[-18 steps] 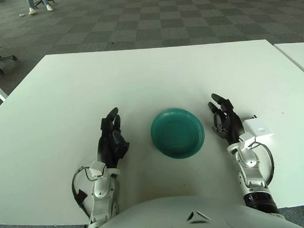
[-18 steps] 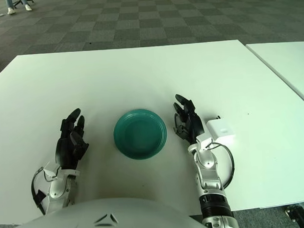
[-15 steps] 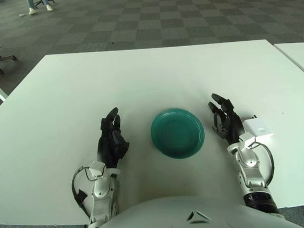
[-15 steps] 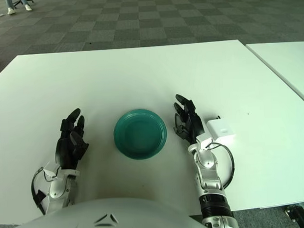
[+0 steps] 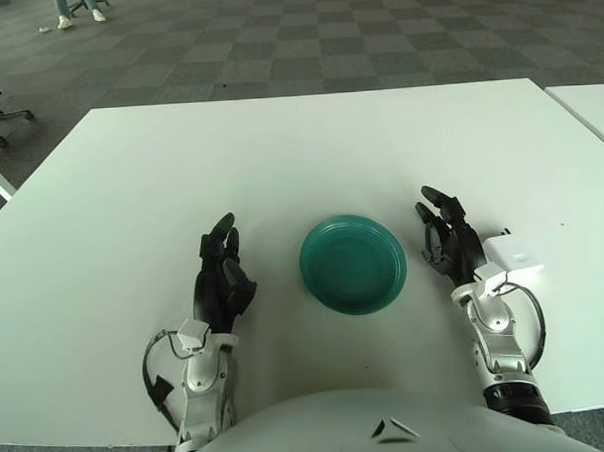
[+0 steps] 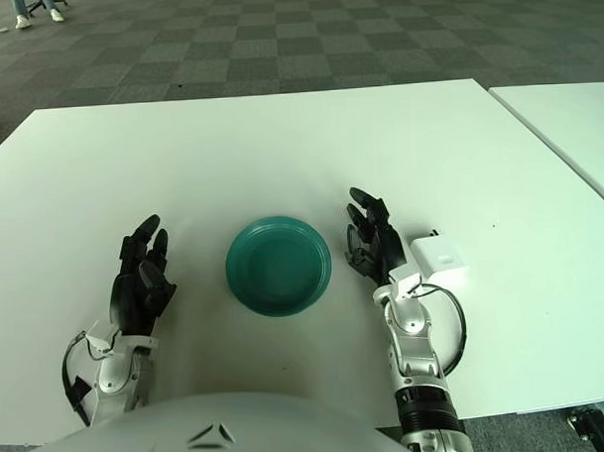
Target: Put the charger into the plate.
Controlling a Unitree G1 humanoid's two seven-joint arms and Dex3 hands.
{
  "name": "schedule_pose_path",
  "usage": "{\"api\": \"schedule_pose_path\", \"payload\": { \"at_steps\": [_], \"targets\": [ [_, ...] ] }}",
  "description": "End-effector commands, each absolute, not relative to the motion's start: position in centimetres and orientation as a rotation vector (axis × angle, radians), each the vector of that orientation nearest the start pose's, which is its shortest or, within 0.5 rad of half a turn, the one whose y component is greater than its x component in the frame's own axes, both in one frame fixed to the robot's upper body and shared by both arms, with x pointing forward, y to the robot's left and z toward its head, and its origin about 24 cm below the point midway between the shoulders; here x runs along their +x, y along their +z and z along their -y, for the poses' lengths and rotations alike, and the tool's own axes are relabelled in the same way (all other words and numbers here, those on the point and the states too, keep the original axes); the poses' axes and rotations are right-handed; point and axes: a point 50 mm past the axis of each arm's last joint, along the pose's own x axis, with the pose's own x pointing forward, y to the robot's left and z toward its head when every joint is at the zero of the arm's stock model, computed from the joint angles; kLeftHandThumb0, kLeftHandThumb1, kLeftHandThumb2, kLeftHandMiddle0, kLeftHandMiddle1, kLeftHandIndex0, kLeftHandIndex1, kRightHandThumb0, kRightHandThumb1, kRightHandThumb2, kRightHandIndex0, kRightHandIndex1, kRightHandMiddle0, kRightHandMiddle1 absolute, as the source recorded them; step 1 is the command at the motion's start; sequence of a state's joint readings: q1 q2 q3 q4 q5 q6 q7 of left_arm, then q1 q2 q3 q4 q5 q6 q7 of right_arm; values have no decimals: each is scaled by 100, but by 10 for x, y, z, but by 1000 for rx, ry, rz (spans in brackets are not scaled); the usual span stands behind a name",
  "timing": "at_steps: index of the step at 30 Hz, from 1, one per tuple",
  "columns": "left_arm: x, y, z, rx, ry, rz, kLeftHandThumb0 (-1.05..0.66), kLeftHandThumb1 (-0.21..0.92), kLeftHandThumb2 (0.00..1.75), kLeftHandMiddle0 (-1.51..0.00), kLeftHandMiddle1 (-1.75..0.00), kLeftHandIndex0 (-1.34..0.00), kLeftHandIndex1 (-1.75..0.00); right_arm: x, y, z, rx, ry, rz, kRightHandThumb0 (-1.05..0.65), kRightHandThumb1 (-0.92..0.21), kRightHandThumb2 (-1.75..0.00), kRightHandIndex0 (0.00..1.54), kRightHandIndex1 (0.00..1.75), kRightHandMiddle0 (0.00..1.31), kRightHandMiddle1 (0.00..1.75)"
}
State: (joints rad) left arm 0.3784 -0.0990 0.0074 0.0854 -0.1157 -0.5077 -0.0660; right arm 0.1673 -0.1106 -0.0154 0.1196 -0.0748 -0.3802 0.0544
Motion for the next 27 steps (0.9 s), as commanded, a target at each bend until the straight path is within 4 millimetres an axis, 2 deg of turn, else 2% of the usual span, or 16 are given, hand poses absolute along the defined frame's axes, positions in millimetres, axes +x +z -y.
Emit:
{"api": "schedule_pose_path", "payload": {
  "at_steps": [1, 6, 8, 12, 15, 18, 24, 27],
  "targets": [
    [152, -34, -153, -208, 134, -89, -91, 92, 100, -26, 0, 0, -65, 213, 33, 177, -358, 94, 207, -80, -92, -67, 23, 0, 0, 53],
    [157, -34, -151, -225, 121, -80, -91, 92, 100, -27, -1, 0, -69, 219, 57, 184, -664, 112, 505, -81, -92, -63, 22, 0, 0, 55],
    [158, -34, -150, -231, 118, -76, -91, 92, 99, -28, -1, 0, -72, 221, 61, 187, -735, 104, 573, -81, -92, -62, 23, 1, 0, 61],
    [158, -33, -149, -240, 114, -69, -91, 92, 99, -29, -2, 0, -77, 227, 78, 197, -1017, 46, 704, -81, -92, -59, 27, 2, 0, 77],
    [159, -33, -148, -242, 113, -68, -92, 92, 98, -31, -2, 0, -83, 225, 90, 203, -1204, 5, 746, -83, -92, -57, 32, 4, 0, 91],
    [159, -33, -148, -242, 116, -70, -93, 92, 98, -31, -2, 0, -84, 217, 100, 208, -1333, -23, 766, -85, -92, -58, 34, 4, 0, 93],
    [159, -33, -149, -239, 122, -69, -93, 92, 98, -31, -2, 0, -86, 210, 110, 209, -1508, -61, 756, -88, -92, -67, 37, 5, 0, 86],
    [158, -33, -149, -240, 123, -70, -93, 92, 97, -31, -2, 0, -88, 206, 115, 210, -1571, -67, 720, -89, -92, -79, 38, 5, 0, 82]
  ]
}}
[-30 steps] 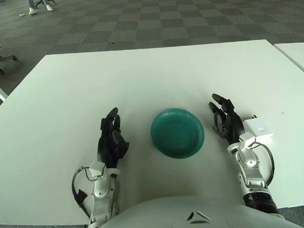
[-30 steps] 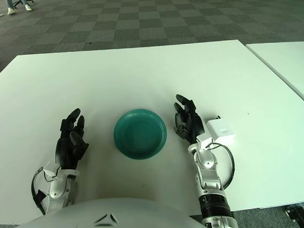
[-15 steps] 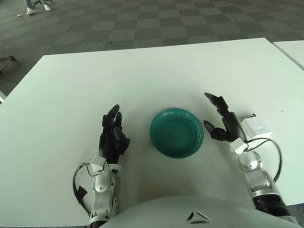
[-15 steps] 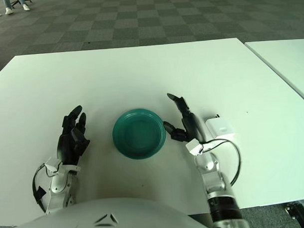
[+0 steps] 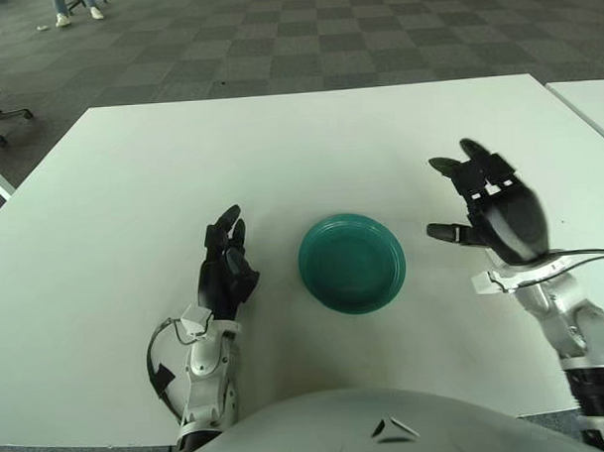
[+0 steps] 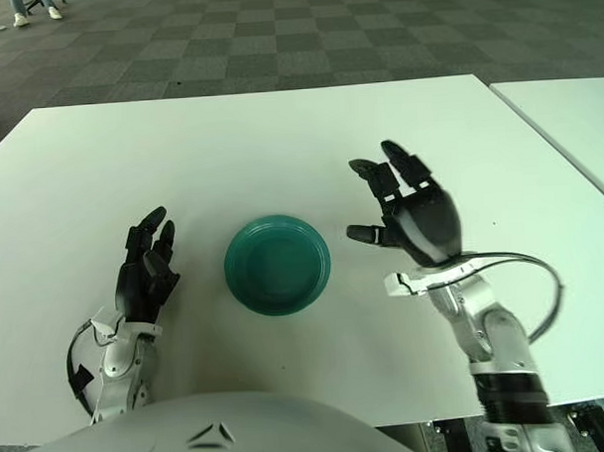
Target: Put the charger into the plate.
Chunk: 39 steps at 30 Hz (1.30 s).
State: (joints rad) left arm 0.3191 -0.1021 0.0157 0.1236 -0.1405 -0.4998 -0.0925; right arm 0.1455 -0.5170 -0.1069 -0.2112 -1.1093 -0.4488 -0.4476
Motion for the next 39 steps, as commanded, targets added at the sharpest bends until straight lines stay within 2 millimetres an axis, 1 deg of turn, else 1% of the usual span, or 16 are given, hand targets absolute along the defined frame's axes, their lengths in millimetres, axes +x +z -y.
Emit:
{"api": "schedule_pose_path", "payload": {
  "at_steps": [1, 4, 7, 12, 19, 22, 24, 25, 27, 32, 37, 39],
  "targets": [
    [158, -33, -150, -241, 123, -70, -93, 92, 97, -31, -2, 0, -88, 205, 118, 210, -1584, -70, 707, -89, -92, -81, 38, 5, 0, 81],
    [157, -33, -151, -241, 123, -70, -93, 92, 96, -32, -2, 0, -90, 202, 124, 210, -1605, -82, 673, -90, -92, -89, 38, 4, 0, 80],
    [157, -34, -151, -242, 120, -69, -93, 92, 96, -32, -2, 0, -91, 202, 124, 211, -1624, -134, 642, -90, -92, -94, 38, 4, 0, 79],
    [158, -34, -152, -247, 115, -67, -93, 92, 96, -33, -2, 0, -91, 208, 111, 217, -1630, -197, 584, -90, -92, -88, 37, 3, 0, 75],
    [157, -34, -154, -240, 113, -61, -94, 92, 97, -33, -2, 0, -91, 208, 107, 217, -1658, -205, 489, -89, -92, -80, 37, 2, 0, 73],
    [156, -34, -154, -232, 106, -60, -91, 92, 97, -32, -1, 0, -88, 204, 84, 232, -1665, -181, 386, -89, -92, -76, 36, 2, 0, 73],
    [156, -34, -155, -231, 105, -59, -89, 92, 98, -31, 0, 0, -86, 204, 77, 236, -1663, -178, 367, -89, -92, -74, 36, 1, 0, 75],
    [155, -34, -155, -230, 103, -59, -89, 92, 98, -30, 0, 0, -85, 207, 67, 239, -1654, -179, 357, -89, -92, -73, 36, 1, 0, 75],
    [155, -34, -155, -229, 99, -59, -87, 92, 98, -29, 0, 0, -84, 209, 55, 242, -1634, -186, 356, -91, -92, -72, 36, 1, 0, 78],
    [155, -36, -155, -232, 96, -65, -84, 92, 97, -27, 0, 0, -81, 211, 48, 241, -1594, -208, 382, -97, -92, -69, 37, 1, 0, 85],
    [156, -36, -153, -226, 95, -69, -83, 92, 98, -26, 0, 0, -78, 216, 40, 244, -1560, -218, 335, -99, -92, -63, 37, 1, 0, 86],
    [156, -35, -153, -222, 95, -69, -82, 92, 98, -26, 0, 0, -76, 219, 36, 248, -1560, -215, 301, -99, -92, -59, 37, 1, 0, 86]
  ]
}}
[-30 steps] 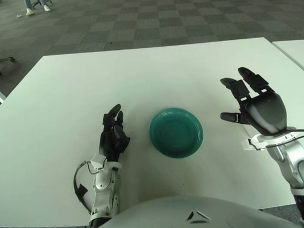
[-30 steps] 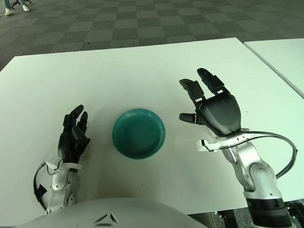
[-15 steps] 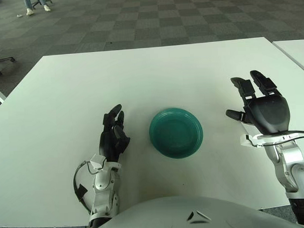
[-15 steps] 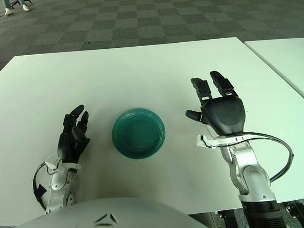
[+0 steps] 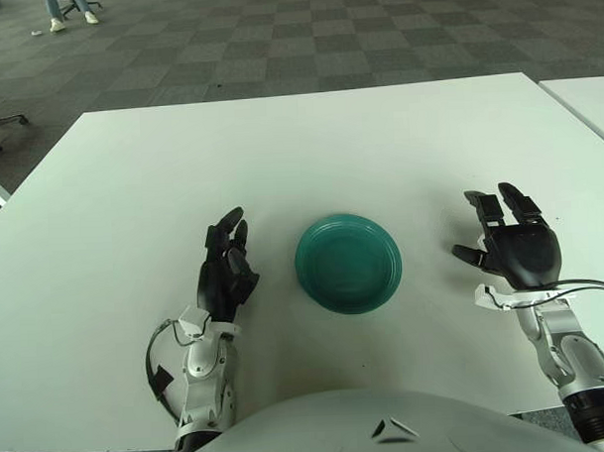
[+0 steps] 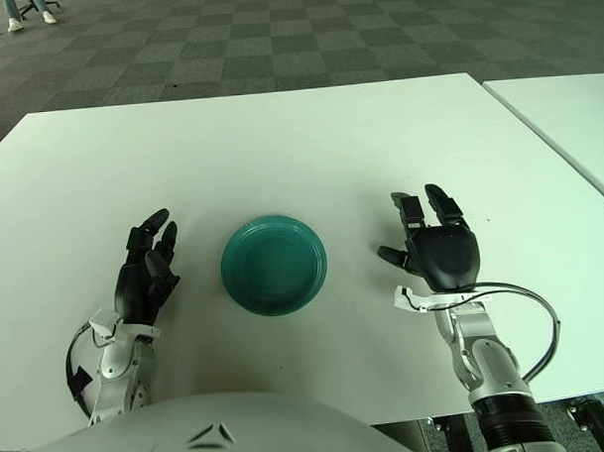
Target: Put the charger into the plate.
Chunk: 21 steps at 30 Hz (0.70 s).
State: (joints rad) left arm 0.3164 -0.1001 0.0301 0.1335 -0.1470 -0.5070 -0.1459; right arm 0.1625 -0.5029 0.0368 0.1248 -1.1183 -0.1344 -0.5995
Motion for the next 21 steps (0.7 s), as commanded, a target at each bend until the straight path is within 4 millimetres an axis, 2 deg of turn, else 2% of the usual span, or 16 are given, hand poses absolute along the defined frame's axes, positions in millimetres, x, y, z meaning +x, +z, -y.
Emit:
{"api": "schedule_pose_path", "payload": {
  "at_steps": [1, 5, 21],
  "targets": [
    [156, -35, -153, -222, 96, -69, -82, 92, 98, -26, 0, 0, -76, 220, 35, 249, -1560, -214, 293, -99, -92, -58, 37, 1, 0, 85],
    [156, -34, -154, -218, 97, -70, -82, 92, 99, -26, 0, 0, -74, 224, 24, 258, -1574, -198, 225, -100, -92, -57, 37, 1, 0, 85],
    [155, -33, -156, -192, 96, -70, -82, 92, 100, -27, -1, 0, -74, 226, 2, 264, -1619, -131, 77, -103, -92, -65, 36, 0, 0, 79]
  ]
}}
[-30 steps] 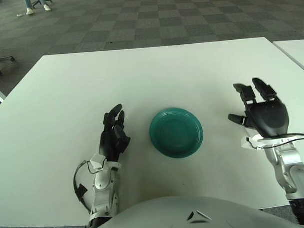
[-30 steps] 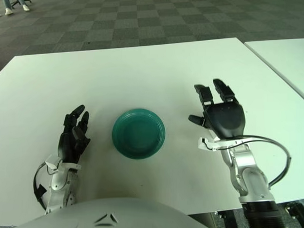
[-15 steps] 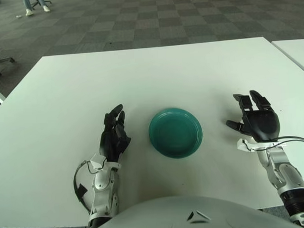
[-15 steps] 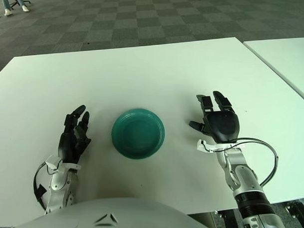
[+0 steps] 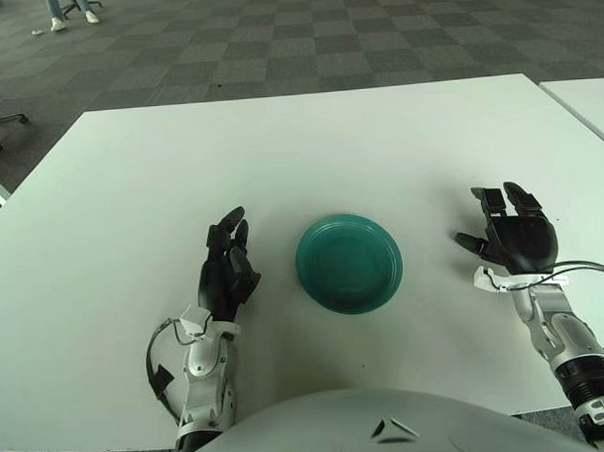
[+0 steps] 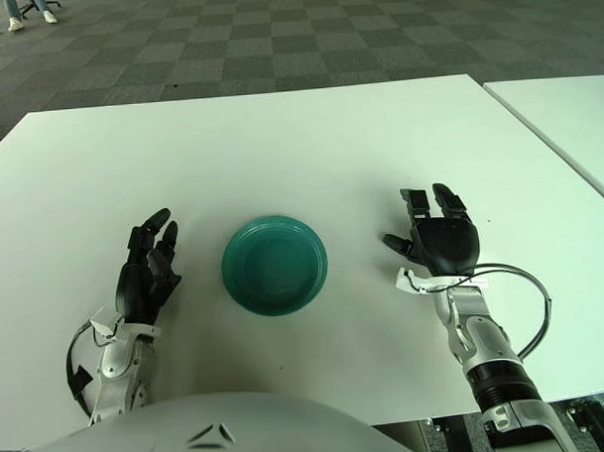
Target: Put the charger into the plate.
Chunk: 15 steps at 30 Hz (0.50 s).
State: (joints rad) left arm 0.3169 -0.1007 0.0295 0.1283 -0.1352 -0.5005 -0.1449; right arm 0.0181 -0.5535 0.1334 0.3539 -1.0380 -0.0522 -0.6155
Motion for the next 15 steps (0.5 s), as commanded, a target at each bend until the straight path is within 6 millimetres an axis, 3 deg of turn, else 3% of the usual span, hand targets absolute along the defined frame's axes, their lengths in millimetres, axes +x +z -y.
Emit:
{"api": "schedule_pose_path", "payload": {
  "at_steps": [1, 15],
  "targets": [
    [155, -33, -156, -190, 96, -70, -83, 92, 100, -27, 0, 0, -74, 226, 0, 265, -1622, -125, 61, -103, -92, -66, 35, 0, 0, 79],
    [155, -32, -159, -141, 81, -58, -85, 92, 101, -25, 0, 0, -68, 226, -13, 278, -1630, -104, -95, -101, -92, -70, 30, 0, 0, 72]
  ]
}}
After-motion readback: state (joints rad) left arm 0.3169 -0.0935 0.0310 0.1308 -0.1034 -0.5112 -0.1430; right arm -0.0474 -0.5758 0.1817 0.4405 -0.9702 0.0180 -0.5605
